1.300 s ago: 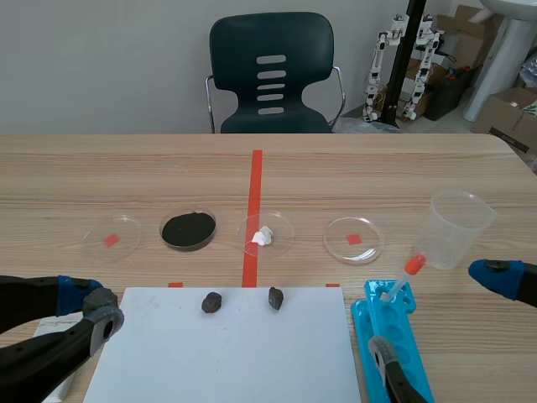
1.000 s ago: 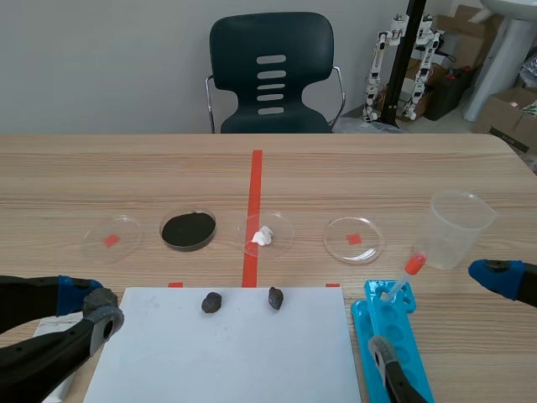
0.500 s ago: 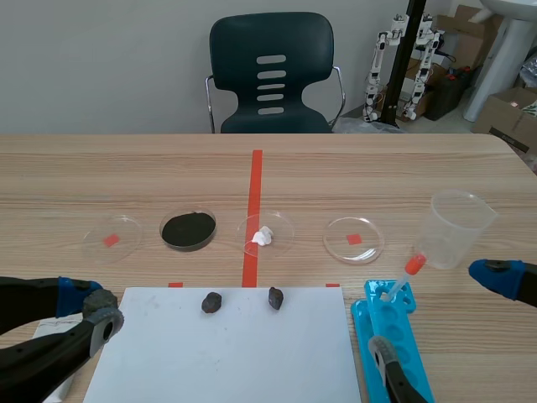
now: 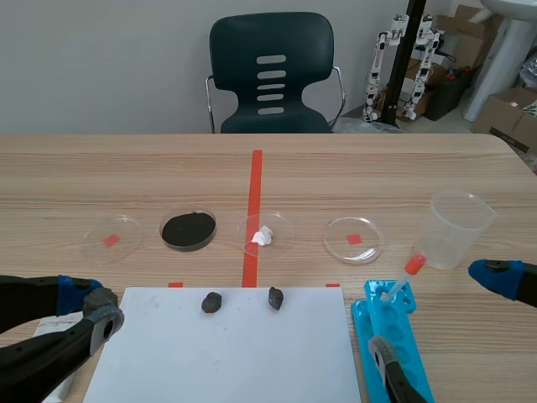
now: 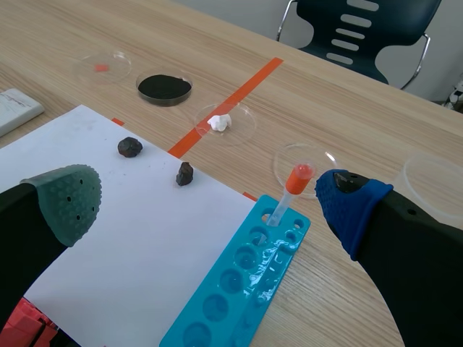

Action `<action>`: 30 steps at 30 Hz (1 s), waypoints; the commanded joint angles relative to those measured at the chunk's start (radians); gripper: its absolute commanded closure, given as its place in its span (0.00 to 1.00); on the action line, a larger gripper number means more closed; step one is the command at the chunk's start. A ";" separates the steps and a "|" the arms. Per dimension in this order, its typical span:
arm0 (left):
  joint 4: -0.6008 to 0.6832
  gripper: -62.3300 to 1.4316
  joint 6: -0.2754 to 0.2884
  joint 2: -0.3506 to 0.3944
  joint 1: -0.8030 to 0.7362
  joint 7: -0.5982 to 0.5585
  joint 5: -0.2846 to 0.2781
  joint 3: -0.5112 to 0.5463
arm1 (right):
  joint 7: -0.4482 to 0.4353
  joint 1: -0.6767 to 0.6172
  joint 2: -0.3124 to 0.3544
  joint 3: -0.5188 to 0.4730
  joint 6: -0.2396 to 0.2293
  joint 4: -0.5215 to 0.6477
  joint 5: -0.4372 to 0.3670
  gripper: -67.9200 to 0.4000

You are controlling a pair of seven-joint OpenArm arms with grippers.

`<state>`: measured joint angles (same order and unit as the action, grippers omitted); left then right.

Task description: Put the mineral in the empty petri dish

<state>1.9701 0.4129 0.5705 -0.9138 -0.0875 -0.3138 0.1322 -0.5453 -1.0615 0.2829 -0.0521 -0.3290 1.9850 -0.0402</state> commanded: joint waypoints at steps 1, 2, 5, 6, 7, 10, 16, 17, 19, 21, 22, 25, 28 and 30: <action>0.013 0.83 0.001 -0.003 0.014 -0.021 -0.010 -0.003 | -0.014 0.000 0.005 -0.006 0.003 0.011 -0.008 0.08; 0.013 0.83 0.000 -0.003 0.014 -0.021 -0.010 -0.003 | -0.014 0.000 0.005 -0.006 0.003 0.011 -0.008 0.08; 0.013 0.83 0.000 -0.002 0.014 -0.021 -0.010 -0.003 | -0.014 0.000 0.005 -0.006 0.003 0.011 -0.008 0.08; 0.013 0.83 0.000 -0.002 0.014 -0.021 -0.010 -0.003 | -0.014 0.000 0.005 -0.006 0.003 0.011 -0.008 0.08; 0.013 0.83 0.000 -0.002 0.014 -0.021 -0.010 -0.003 | -0.014 0.000 0.005 -0.006 0.003 0.011 -0.008 0.08; 0.013 0.83 0.000 -0.003 0.021 -0.019 -0.005 -0.003 | -0.014 0.000 0.005 -0.006 0.003 0.011 -0.008 0.08; -0.023 0.83 -0.006 -0.063 0.211 0.153 0.027 -0.010 | -0.014 0.000 0.005 -0.006 0.003 0.011 -0.008 0.08; -0.048 0.83 -0.006 -0.083 0.257 0.167 0.026 -0.010 | -0.014 0.000 0.005 -0.006 0.003 0.011 -0.008 0.08; -0.092 0.83 -0.006 -0.106 0.314 0.187 0.018 -0.010 | -0.014 0.000 0.005 -0.006 0.003 0.011 -0.008 0.08; -0.158 0.83 -0.006 -0.129 0.384 0.218 0.019 -0.016 | -0.014 0.000 0.005 -0.006 0.003 0.011 -0.008 0.08; -0.200 0.83 -0.006 -0.135 0.426 0.220 0.019 -0.024 | -0.014 0.000 0.006 -0.006 0.003 0.011 -0.008 0.08; -0.331 0.83 -0.006 -0.138 0.550 0.224 -0.004 -0.061 | -0.014 0.000 0.005 -0.006 0.003 0.011 -0.008 0.08; -0.487 0.83 -0.050 -0.138 0.697 0.251 -0.042 -0.102 | -0.014 0.000 0.005 -0.006 0.003 0.011 -0.008 0.08; -0.572 0.84 -0.119 -0.142 0.778 0.272 -0.073 -0.118 | -0.014 0.000 0.005 -0.006 0.003 0.011 -0.008 0.08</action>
<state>1.4010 0.3264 0.4297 -0.1707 0.1921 -0.3630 0.0128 -0.5449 -1.0615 0.2829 -0.0521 -0.3290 1.9850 -0.0402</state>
